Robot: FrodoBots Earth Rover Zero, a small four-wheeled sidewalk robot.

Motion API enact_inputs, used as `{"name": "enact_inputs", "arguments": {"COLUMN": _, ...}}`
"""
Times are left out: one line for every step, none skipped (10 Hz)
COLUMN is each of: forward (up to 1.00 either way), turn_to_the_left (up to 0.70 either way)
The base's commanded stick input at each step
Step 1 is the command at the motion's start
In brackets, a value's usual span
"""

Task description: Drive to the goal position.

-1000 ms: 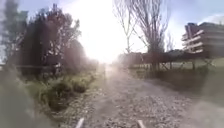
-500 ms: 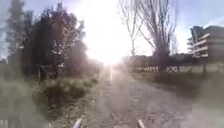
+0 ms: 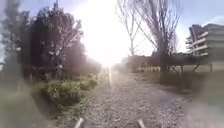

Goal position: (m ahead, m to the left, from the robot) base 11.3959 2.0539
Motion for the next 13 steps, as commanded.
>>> {"name": "enact_inputs", "arguments": {"forward": 0.7, "turn_to_the_left": 0.0}}
{"name": "enact_inputs", "arguments": {"forward": 0.7, "turn_to_the_left": 0.0}}
{"name": "enact_inputs", "arguments": {"forward": 0.7, "turn_to_the_left": 0.0}}
{"name": "enact_inputs", "arguments": {"forward": 0.7, "turn_to_the_left": 0.0}}
{"name": "enact_inputs", "arguments": {"forward": 0.7, "turn_to_the_left": 0.0}}
{"name": "enact_inputs", "arguments": {"forward": 0.7, "turn_to_the_left": 0.0}}
{"name": "enact_inputs", "arguments": {"forward": 0.7, "turn_to_the_left": 0.0}}
{"name": "enact_inputs", "arguments": {"forward": 0.7, "turn_to_the_left": 0.0}}
{"name": "enact_inputs", "arguments": {"forward": 0.7, "turn_to_the_left": 0.0}}
{"name": "enact_inputs", "arguments": {"forward": 0.7, "turn_to_the_left": 0.0}}
{"name": "enact_inputs", "arguments": {"forward": 0.7, "turn_to_the_left": 0.0}}
{"name": "enact_inputs", "arguments": {"forward": 0.7, "turn_to_the_left": 0.0}}
{"name": "enact_inputs", "arguments": {"forward": 0.7, "turn_to_the_left": 0.0}}
